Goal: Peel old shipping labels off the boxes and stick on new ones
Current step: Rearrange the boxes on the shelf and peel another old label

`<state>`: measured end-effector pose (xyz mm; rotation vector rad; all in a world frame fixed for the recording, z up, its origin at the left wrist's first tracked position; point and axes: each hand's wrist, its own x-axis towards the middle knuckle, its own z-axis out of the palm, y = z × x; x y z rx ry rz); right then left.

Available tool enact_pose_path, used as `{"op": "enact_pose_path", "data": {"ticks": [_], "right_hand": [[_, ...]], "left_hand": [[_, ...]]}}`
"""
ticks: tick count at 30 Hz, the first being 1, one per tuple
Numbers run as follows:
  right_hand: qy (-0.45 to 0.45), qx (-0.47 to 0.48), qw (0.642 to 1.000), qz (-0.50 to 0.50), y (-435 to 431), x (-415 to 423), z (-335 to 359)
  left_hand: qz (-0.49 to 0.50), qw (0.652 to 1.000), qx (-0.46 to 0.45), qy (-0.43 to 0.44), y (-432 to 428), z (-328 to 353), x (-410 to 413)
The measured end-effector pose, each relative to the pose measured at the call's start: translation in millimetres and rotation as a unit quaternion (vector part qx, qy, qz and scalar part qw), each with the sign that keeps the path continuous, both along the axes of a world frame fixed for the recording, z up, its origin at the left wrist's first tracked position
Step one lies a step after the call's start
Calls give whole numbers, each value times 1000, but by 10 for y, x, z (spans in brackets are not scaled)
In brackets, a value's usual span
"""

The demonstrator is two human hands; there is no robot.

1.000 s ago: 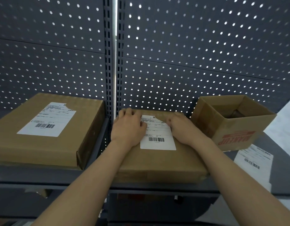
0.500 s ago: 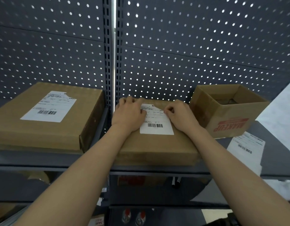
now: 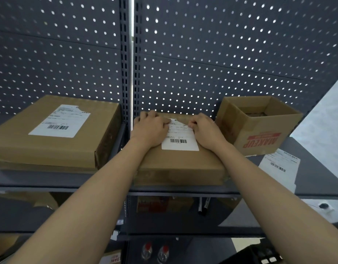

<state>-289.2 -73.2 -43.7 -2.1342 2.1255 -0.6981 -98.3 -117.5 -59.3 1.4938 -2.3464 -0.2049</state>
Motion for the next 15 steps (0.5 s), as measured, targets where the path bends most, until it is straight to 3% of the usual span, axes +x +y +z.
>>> {"op": "enact_pose_path", "data": {"ticks": [15], "right_hand": [[-69, -58, 995, 32, 157, 34, 32]], "left_hand": [[8, 1000, -22, 8, 10, -5, -16]]}}
